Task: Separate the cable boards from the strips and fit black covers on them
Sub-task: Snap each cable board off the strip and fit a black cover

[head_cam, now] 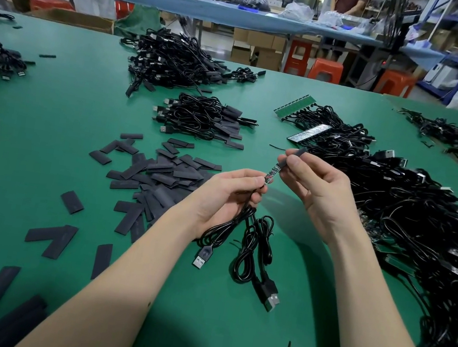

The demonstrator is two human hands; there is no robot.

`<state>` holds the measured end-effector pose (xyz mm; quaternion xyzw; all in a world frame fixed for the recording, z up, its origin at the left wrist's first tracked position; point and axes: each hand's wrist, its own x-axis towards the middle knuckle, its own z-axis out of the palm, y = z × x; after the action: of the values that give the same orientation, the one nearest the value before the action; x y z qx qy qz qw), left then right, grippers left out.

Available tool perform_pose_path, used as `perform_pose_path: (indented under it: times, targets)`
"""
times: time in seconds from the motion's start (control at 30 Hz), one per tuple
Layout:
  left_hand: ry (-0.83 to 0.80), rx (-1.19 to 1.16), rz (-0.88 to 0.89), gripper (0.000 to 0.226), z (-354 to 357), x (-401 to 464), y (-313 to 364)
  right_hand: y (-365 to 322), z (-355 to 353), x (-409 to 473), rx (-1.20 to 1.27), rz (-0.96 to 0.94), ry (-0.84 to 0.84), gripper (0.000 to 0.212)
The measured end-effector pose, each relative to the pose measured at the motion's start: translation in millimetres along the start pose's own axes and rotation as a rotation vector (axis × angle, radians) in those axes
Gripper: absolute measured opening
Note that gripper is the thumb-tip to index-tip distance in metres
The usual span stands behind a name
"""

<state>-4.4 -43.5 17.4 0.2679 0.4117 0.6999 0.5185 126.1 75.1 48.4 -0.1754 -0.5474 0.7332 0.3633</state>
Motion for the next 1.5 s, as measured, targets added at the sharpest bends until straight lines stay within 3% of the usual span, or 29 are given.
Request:
perform_pose_path:
  times: [0.5,0.87,1.2,1.37,1.5]
  targets:
    - [-0.076,0.064,-0.032,0.017,1,-5,3,-8,-14,-6,0.025,0.227,-0.130,0.014]
    - [-0.115,-0.015,0.006,0.019,-4,-4,4,0,-4,-7,0.078,0.157,-0.162,0.018]
    - [-0.124,-0.021,0.016,0.018,-7,-3,3,2,-4,-7,-0.077,0.196,-0.260,0.015]
    - [-0.004,0.117,0.099,0.012,-5,1,4,10,-2,-2,-0.015,0.189,-0.128,0.015]
    - [0.098,0.453,0.252,0.016,-7,0,1,10,-6,1,0.112,0.215,-0.045,0.024]
